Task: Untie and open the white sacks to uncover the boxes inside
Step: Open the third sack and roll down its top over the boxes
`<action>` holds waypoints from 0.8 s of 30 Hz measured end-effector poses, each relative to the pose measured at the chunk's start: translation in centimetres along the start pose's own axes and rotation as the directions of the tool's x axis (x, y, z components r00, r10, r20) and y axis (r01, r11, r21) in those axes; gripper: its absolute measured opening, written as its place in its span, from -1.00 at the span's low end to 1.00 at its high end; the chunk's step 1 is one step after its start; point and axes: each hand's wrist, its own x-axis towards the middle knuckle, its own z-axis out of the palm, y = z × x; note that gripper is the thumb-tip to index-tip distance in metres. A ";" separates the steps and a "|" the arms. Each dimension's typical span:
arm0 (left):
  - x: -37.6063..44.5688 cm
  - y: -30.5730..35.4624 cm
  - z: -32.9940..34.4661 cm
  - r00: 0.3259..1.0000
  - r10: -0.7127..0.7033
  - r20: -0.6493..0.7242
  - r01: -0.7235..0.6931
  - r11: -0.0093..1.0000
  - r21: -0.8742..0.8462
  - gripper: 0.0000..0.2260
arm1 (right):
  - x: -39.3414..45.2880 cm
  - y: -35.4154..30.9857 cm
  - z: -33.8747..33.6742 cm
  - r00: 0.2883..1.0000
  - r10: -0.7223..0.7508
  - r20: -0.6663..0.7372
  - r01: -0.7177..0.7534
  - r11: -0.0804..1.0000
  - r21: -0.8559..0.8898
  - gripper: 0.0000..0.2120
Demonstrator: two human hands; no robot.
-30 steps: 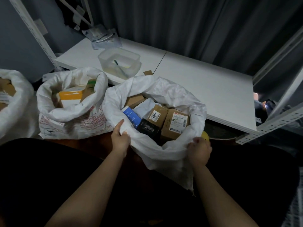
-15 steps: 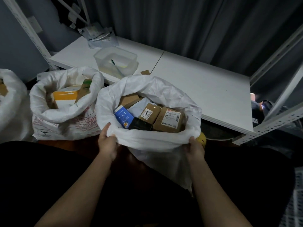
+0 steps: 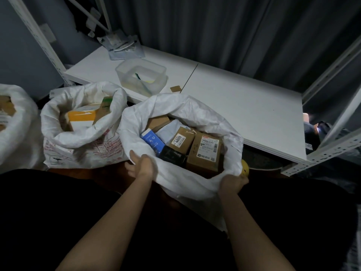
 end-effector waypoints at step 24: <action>4.0 -3.2 -1.6 0.974 0.088 0.207 -0.043 0.975 -0.216 -0.67 | 1.0 -0.6 -2.0 0.983 0.024 0.180 0.063 0.883 -0.465 -0.32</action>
